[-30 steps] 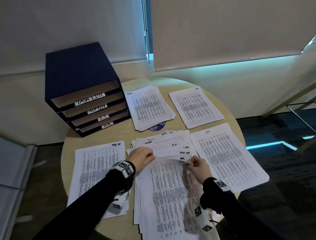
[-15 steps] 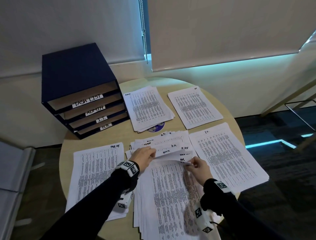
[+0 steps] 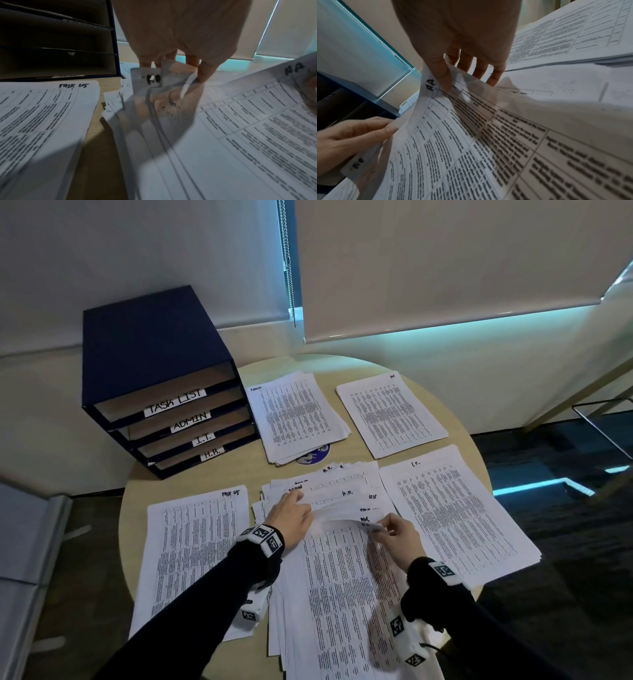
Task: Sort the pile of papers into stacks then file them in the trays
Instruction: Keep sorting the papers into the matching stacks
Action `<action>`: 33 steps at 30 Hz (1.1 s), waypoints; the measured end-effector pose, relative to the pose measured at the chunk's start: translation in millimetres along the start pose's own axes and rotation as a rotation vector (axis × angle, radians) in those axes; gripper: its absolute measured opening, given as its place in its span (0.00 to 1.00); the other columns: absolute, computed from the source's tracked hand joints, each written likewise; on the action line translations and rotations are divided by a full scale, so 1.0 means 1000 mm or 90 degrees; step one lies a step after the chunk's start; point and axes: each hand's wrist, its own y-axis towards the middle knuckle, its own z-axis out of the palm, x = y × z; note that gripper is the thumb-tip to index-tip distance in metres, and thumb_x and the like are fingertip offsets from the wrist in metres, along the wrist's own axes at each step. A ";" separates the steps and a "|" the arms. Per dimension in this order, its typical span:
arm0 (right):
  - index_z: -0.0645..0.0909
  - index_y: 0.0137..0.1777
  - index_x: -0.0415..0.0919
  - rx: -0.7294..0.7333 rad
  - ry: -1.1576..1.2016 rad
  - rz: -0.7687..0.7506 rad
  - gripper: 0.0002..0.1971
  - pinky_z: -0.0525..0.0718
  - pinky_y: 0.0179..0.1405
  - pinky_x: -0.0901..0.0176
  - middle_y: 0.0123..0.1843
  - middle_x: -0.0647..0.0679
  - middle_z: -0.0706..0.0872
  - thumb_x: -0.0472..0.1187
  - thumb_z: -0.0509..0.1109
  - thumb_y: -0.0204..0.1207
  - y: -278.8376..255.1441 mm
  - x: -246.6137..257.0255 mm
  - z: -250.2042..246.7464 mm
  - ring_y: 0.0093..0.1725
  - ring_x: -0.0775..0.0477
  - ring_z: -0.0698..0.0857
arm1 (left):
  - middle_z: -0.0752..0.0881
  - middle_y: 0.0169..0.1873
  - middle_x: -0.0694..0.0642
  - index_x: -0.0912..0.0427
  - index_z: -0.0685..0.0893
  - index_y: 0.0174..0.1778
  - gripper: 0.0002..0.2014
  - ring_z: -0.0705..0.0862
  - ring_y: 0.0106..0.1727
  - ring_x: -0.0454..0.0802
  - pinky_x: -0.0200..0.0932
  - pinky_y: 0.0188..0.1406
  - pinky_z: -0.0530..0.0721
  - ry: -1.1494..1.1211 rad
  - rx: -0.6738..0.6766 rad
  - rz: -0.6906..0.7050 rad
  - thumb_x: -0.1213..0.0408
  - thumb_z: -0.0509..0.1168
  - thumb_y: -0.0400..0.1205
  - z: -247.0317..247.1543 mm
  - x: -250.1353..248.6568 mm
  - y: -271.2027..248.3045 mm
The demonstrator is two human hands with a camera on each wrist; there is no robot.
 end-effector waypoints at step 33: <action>0.75 0.33 0.40 -0.001 0.054 -0.006 0.12 0.78 0.32 0.64 0.35 0.47 0.88 0.35 0.76 0.72 0.000 0.006 0.004 0.38 0.42 0.84 | 0.77 0.67 0.55 0.55 0.76 0.71 0.16 0.78 0.65 0.58 0.50 0.66 0.75 -0.013 0.029 -0.028 0.61 0.55 0.88 -0.015 -0.014 0.035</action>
